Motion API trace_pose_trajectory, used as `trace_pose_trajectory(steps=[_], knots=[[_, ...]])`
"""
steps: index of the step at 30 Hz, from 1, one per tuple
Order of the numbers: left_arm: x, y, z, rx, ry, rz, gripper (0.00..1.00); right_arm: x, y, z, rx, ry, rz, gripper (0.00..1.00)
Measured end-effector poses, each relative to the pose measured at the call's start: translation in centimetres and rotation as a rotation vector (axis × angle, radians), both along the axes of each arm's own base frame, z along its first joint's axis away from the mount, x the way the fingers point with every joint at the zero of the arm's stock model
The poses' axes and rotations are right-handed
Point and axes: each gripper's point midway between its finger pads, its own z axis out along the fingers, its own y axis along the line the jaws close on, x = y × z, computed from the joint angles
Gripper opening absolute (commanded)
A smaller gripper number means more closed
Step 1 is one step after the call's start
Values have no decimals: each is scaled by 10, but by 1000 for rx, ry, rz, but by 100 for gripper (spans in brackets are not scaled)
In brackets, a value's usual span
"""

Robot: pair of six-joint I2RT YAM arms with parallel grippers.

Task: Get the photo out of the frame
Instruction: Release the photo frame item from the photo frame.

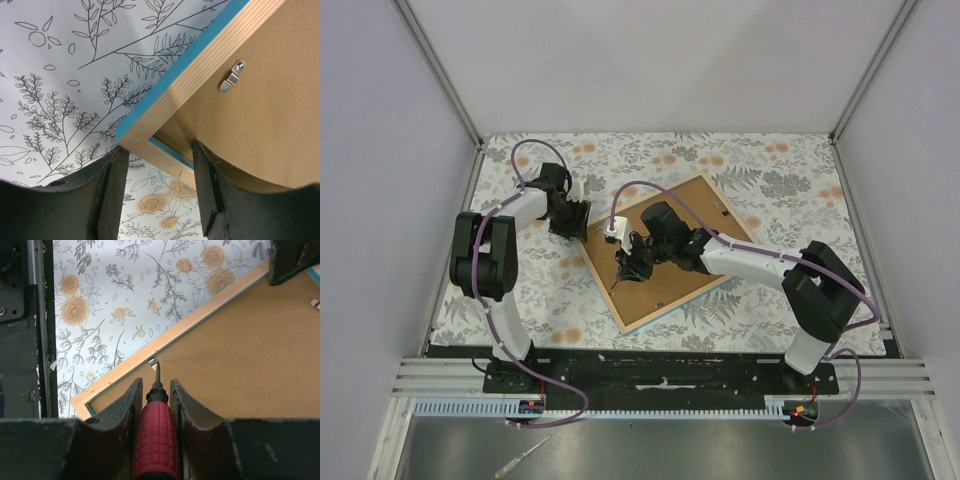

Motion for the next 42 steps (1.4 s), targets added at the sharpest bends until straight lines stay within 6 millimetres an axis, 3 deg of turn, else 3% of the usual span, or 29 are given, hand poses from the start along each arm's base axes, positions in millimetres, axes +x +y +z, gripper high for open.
trace_pose_trajectory(steps=[9,21,42], knots=[[2,-1,0,-14,-10,8,56,-13,3,-4,-8,29,43,0],[2,-1,0,-21,-17,14,55,-5,5,-9,-19,2,7,0],[2,0,0,-18,-21,19,53,-21,0,-12,-108,3,155,0]])
